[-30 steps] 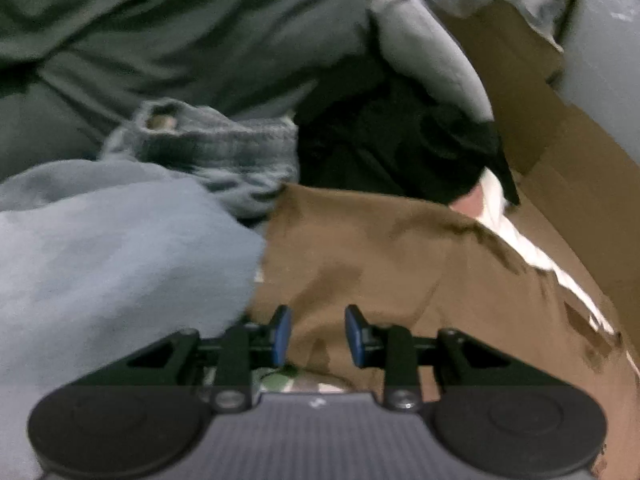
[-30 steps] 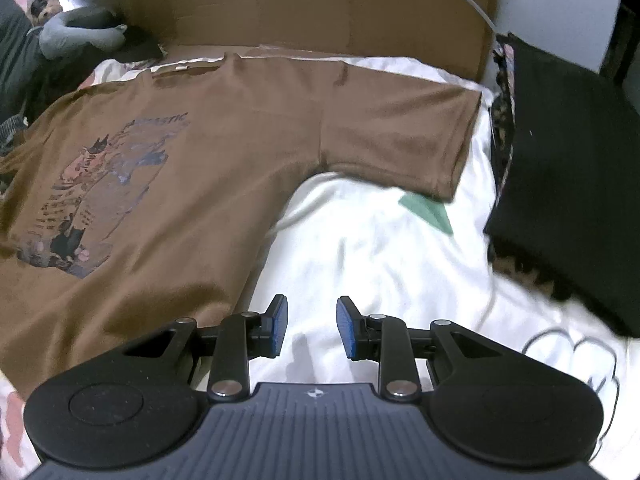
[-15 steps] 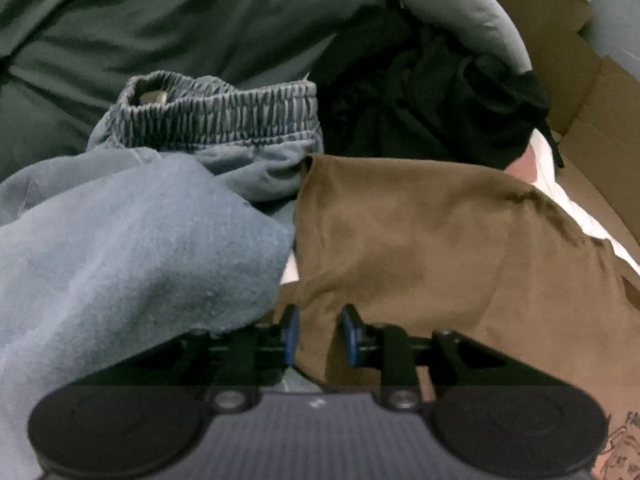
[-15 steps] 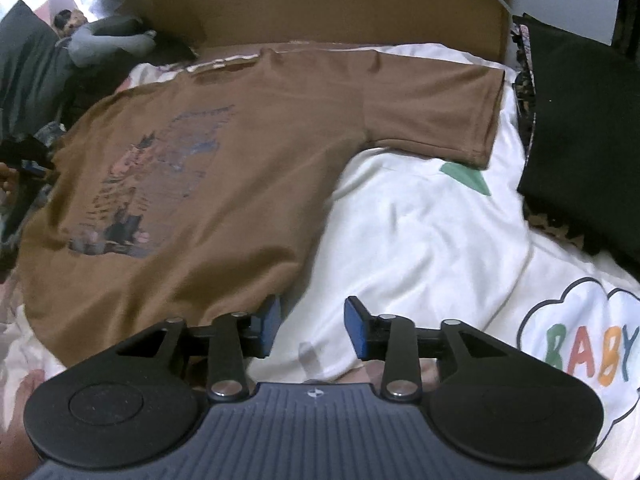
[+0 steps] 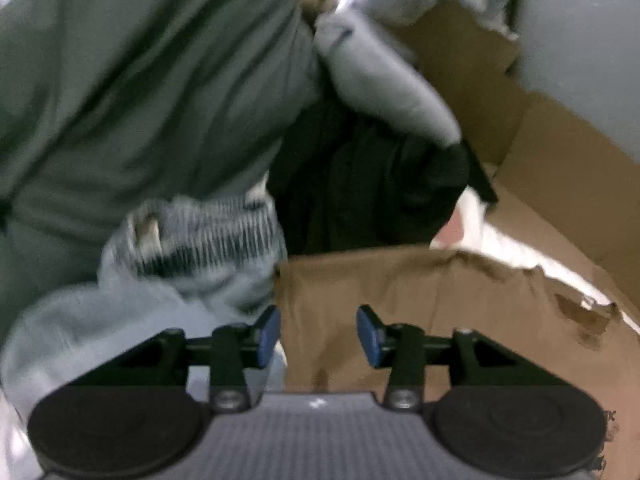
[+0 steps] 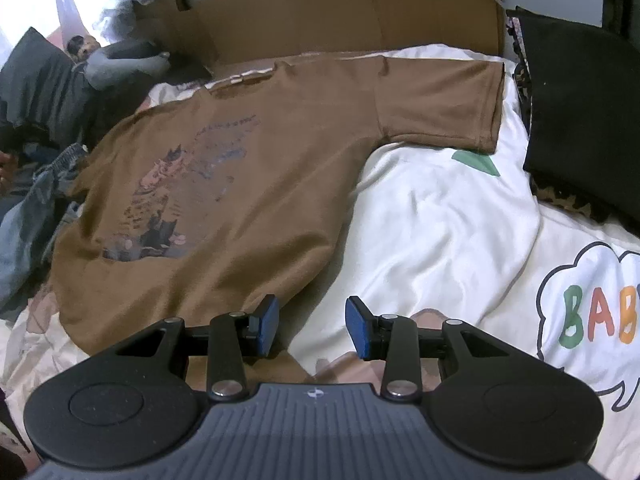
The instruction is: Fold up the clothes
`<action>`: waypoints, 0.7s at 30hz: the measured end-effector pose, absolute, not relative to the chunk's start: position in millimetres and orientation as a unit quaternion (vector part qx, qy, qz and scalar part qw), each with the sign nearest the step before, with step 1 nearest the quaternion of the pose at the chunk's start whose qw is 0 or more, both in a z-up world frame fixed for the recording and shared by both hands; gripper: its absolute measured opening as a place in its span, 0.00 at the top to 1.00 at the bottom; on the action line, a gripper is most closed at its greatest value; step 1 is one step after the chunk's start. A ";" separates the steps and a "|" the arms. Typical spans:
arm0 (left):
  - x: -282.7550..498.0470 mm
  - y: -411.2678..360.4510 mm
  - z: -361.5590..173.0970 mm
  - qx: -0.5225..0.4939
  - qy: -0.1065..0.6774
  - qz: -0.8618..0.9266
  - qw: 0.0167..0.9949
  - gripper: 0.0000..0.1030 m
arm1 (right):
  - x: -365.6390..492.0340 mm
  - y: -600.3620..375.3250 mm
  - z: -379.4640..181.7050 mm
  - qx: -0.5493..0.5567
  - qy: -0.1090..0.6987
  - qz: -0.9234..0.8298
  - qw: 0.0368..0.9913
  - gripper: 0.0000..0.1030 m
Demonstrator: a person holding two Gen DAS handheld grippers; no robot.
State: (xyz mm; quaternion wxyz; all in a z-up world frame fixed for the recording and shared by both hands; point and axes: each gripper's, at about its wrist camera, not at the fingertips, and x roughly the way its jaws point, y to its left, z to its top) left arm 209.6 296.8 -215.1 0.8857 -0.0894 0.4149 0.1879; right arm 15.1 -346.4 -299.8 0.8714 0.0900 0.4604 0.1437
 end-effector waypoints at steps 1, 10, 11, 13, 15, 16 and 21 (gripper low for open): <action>207.9 298.5 -205.5 -0.083 0.408 0.180 0.891 0.48 | 13.3 -346.3 -298.3 0.090 0.458 0.144 0.872 0.57; 162.2 305.9 -167.4 -0.056 0.416 0.138 0.897 0.42 | 5.2 -350.2 -290.3 0.099 0.446 0.145 0.878 0.57; 155.1 306.7 -166.0 -0.055 0.419 0.134 0.896 0.42 | 4.6 -351.2 -290.1 0.100 0.445 0.144 0.878 0.57; 141.3 307.9 -164.2 -0.054 0.424 0.128 0.895 0.42 | 3.5 -353.4 -289.4 0.102 0.446 0.142 0.878 0.57; 127.5 308.7 -163.4 -0.055 0.430 0.124 0.893 0.41 | 2.0 -355.7 -287.5 0.104 0.447 0.142 0.877 0.57; 120.3 308.5 -165.1 -0.058 0.433 0.122 0.891 0.39 | 0.8 -356.6 -286.3 0.104 0.446 0.144 0.877 0.57; 91.0 299.5 -190.7 -0.056 0.456 0.099 0.883 0.37 | -2.8 -358.9 -289.2 0.111 0.447 0.137 0.877 0.54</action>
